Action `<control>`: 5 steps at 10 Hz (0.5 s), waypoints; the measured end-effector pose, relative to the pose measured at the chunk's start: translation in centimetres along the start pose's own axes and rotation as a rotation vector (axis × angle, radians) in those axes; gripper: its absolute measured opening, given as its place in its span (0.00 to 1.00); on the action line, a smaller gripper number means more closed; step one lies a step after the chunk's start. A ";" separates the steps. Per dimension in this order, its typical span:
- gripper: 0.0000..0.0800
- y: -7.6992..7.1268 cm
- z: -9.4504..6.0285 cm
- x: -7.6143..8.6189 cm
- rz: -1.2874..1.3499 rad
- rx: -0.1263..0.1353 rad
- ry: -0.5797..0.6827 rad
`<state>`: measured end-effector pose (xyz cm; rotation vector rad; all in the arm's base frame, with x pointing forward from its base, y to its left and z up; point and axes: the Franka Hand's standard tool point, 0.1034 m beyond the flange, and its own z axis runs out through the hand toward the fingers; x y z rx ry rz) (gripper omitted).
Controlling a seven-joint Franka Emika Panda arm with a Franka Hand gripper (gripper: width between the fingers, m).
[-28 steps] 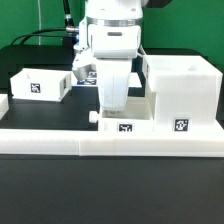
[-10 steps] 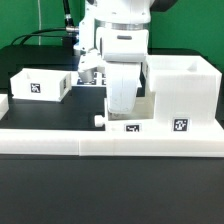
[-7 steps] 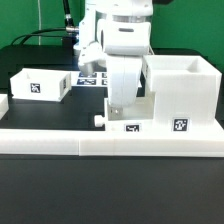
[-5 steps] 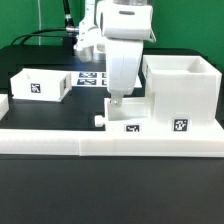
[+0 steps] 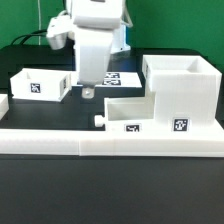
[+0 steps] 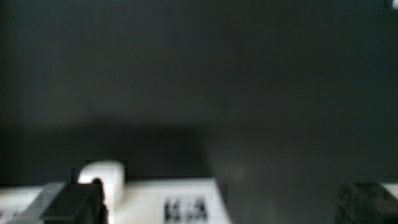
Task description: Assemble drawer
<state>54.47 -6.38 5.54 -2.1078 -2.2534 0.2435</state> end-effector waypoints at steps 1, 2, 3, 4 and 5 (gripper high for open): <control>0.81 -0.3 0.6 -0.8 -0.017 0.009 0.004; 0.81 -0.3 0.5 -1.1 -0.010 0.008 0.006; 0.81 -0.3 0.5 -1.2 -0.014 0.008 0.007; 0.81 -0.5 0.7 -1.6 -0.018 0.010 0.021; 0.81 -0.3 1.1 -2.2 -0.039 0.016 0.070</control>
Offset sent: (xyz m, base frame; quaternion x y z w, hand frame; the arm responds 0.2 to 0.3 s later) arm 0.0000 0.0000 0.0000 0.0000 0.0650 0.0000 0.9979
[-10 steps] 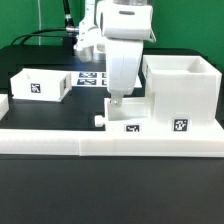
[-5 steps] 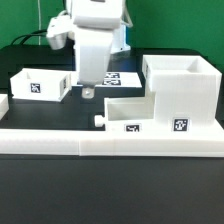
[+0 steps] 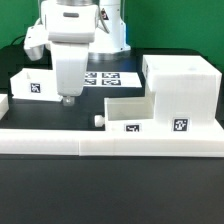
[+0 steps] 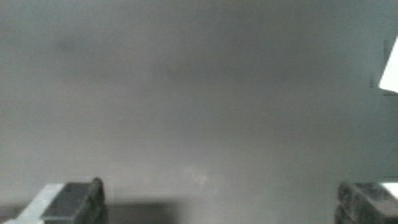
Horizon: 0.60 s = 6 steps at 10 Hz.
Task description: Assemble drawer
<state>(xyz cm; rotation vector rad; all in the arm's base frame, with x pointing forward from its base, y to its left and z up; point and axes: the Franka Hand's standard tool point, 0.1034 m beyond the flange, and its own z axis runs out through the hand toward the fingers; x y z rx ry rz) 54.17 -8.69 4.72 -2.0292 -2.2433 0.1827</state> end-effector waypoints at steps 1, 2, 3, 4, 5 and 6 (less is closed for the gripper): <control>0.81 1.0 -0.1 -0.6 0.008 0.004 0.041; 0.81 1.8 -0.3 -0.6 0.035 0.010 0.094; 0.81 2.6 -0.2 -0.4 0.066 0.014 0.136; 0.81 3.0 0.1 0.2 0.072 0.011 0.159; 0.81 3.0 0.5 1.0 0.091 0.017 0.206; 0.81 3.1 0.8 1.9 0.098 0.020 0.235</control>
Offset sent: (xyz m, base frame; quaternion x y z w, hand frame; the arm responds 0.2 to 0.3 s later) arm 0.0329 0.0463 -0.0053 -0.0108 0.1578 0.0596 0.9856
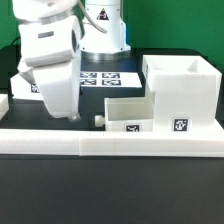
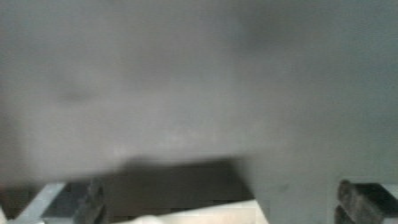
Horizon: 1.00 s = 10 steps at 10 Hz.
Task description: Assemble drawer
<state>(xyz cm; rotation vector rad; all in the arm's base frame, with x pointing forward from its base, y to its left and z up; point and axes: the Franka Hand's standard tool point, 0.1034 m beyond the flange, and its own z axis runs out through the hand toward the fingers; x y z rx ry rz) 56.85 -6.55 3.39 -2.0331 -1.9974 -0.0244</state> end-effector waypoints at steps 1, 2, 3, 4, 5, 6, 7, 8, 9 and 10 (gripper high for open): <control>0.81 -0.1 0.4 0.7 0.021 -0.001 0.052; 0.81 -0.3 0.5 0.6 0.020 -0.001 0.063; 0.81 -0.3 0.5 0.5 0.018 0.000 0.058; 0.81 -0.3 0.5 0.5 0.018 0.000 0.058; 0.81 -0.3 0.4 0.4 0.010 0.000 0.058; 0.81 0.1 -0.2 0.1 -0.019 -0.001 0.060; 0.81 0.5 -0.6 0.1 -0.023 -0.011 0.058; 0.81 0.9 -0.8 0.7 -0.033 -0.015 0.062; 0.81 1.2 -0.8 1.6 -0.045 -0.013 0.070; 0.81 1.5 -0.4 2.8 -0.045 -0.009 0.079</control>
Offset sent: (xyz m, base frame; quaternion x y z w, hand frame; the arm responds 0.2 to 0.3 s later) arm 0.0000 0.0000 0.0000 0.0000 0.0000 0.0000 1.0000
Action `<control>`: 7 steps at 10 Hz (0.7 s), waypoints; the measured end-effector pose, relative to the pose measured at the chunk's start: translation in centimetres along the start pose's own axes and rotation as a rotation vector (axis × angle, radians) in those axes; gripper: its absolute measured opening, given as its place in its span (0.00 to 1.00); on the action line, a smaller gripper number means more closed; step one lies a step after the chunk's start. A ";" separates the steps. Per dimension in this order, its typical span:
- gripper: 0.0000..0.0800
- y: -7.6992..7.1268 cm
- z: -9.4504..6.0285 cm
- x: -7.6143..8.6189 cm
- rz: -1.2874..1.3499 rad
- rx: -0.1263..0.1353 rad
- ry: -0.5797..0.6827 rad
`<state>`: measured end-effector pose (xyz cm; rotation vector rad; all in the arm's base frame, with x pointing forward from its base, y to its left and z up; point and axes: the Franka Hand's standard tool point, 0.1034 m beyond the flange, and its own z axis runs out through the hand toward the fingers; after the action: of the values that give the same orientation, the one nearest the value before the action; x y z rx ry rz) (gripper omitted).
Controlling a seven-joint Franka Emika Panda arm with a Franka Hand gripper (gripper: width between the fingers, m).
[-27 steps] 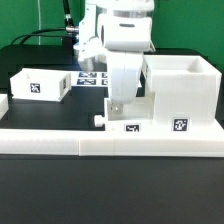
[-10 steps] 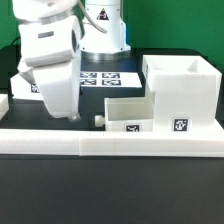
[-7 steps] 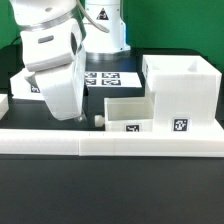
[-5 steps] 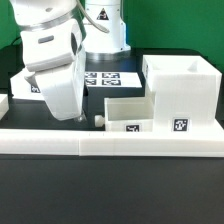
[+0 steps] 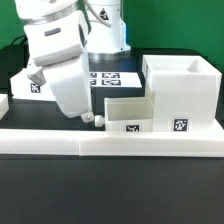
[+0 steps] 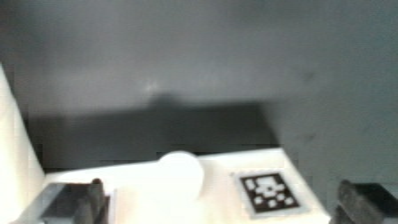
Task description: Assemble drawer
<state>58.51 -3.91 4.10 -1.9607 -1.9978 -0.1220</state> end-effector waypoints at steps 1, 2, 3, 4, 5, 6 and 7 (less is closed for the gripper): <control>0.81 -0.1 0.3 0.5 0.006 0.005 0.003; 0.81 -0.1 0.2 0.3 0.009 0.004 0.003; 0.81 -0.1 0.2 0.2 0.010 0.004 0.003; 0.81 -0.1 0.2 0.2 -0.004 0.001 0.003; 0.81 0.2 0.1 0.0 -0.026 -0.011 -0.001; 0.81 0.5 0.3 0.5 -0.030 -0.023 -0.002; 0.81 0.8 0.7 1.1 -0.039 -0.038 -0.002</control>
Offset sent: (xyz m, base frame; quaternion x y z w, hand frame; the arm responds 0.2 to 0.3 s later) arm 0.0000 0.0000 0.0000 0.0000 0.0000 0.0000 1.0000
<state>59.24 -2.59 3.65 -1.9464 -2.0505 -0.1687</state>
